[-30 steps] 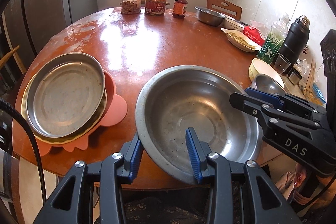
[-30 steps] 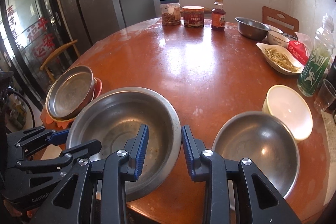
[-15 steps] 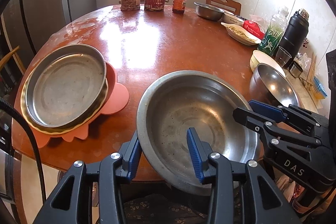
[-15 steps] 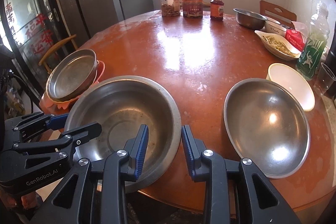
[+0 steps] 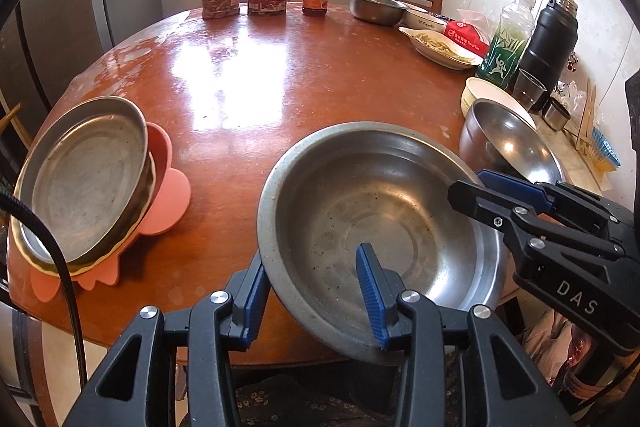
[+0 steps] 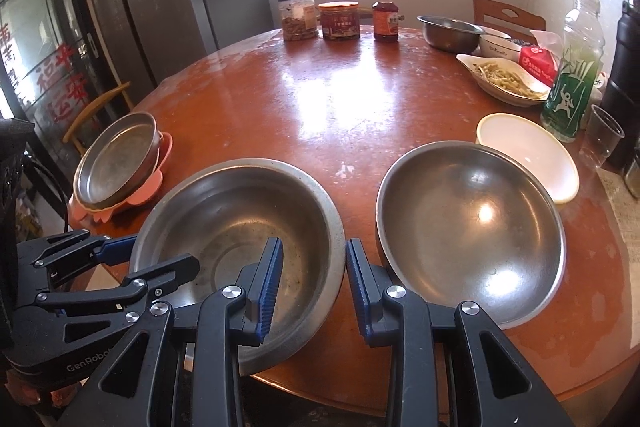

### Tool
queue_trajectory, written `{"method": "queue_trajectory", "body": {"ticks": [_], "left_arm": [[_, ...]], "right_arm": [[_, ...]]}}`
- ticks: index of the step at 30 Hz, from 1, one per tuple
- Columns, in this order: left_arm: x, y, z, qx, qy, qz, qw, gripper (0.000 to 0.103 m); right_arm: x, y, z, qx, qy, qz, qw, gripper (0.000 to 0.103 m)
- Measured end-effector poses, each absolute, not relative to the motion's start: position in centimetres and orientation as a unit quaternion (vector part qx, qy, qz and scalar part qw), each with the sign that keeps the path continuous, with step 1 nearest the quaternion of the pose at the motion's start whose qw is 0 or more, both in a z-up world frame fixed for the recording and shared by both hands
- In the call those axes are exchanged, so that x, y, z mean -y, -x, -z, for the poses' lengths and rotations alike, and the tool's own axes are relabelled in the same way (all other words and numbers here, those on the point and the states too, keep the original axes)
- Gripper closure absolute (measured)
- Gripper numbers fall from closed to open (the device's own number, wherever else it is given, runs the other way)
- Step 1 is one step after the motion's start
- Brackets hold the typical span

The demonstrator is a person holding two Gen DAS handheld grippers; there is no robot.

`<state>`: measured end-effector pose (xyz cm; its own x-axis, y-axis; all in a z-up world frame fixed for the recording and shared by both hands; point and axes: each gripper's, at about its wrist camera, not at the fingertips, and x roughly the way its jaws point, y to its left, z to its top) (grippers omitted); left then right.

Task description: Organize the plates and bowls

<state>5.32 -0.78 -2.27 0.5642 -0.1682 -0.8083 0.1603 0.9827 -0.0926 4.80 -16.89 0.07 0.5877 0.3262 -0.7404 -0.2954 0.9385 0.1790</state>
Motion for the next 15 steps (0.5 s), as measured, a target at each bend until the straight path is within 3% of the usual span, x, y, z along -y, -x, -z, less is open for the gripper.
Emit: {"method": "queue_trajectory", "body": {"ticks": [15], "left_arm": [[1.9, -6.8, 2.4, -0.450, 0.010, 0.108, 0.886, 0.060]], "right_arm": [[18.6, -5.6, -0.2, -0.409, -0.035, -0.159, 0.898, 0.068]]}}
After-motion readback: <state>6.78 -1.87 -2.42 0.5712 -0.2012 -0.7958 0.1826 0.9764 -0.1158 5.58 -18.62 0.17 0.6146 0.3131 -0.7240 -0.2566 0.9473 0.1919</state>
